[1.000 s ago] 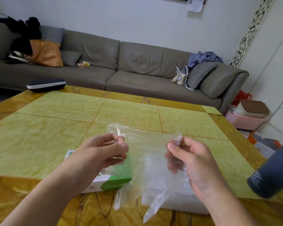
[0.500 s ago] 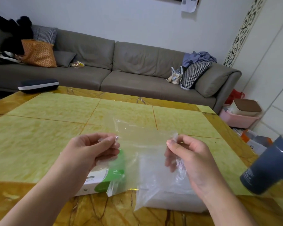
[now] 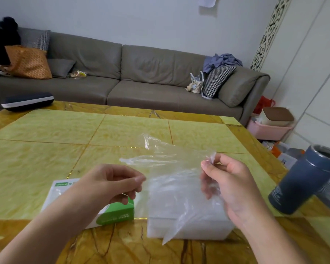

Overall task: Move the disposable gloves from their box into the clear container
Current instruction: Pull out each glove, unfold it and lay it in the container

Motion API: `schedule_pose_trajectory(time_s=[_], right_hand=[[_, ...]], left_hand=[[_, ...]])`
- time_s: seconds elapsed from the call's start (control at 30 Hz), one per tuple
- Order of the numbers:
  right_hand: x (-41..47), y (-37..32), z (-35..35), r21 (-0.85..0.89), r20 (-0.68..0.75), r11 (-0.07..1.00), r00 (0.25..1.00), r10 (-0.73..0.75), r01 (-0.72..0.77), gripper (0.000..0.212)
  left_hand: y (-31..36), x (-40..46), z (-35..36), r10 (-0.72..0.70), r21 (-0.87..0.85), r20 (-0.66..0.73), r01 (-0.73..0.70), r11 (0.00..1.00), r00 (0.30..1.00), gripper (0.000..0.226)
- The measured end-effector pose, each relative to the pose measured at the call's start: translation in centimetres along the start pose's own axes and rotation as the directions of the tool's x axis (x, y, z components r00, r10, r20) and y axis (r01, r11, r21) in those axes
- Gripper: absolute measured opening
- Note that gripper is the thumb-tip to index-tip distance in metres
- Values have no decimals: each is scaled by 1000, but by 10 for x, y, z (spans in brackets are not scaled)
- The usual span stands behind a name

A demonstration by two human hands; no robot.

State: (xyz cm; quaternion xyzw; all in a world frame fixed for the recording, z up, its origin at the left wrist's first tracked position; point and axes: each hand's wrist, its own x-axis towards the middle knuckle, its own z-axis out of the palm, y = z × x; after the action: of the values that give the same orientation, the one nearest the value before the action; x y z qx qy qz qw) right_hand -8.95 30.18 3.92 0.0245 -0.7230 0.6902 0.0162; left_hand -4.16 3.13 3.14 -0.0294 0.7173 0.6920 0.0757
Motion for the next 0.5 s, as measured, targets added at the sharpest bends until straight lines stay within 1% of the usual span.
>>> schedule_pose_trajectory(time_s=[0.1,0.2,0.23,0.33,0.37,0.43,0.5], right_hand=[[0,0,-5,-5,-6,1000,1000,-1,1,18],[0,-1,-8,2,-9,1000,1000,4,-4,18],[0,-1,-9,4,-13,1000,1000,6,-6,19],[0,-1,-8,2,-20,1000,1000,14,-14,19],[0,-1,-7,-1,-21,1000,1000,15,-15,19],[0,0,-5,-7,-22,1000,1000,12,-12,18],[0,1,-2,-17,-19,1000,1000,3,-4,17]], left_hand=[[-3,2,-2,22,-70,-17,-23,997,1000,25],[-5,4,-3,50,-263,-50,-61,963,998,31],[-6,5,-2,57,-336,-74,-79,939,996,29],[-5,8,4,52,-515,-162,-129,847,985,7],[-4,7,5,41,-556,-166,-128,821,985,9],[-2,4,8,26,-591,-129,-98,801,991,19],[-2,0,13,20,-558,-106,-76,827,994,28]])
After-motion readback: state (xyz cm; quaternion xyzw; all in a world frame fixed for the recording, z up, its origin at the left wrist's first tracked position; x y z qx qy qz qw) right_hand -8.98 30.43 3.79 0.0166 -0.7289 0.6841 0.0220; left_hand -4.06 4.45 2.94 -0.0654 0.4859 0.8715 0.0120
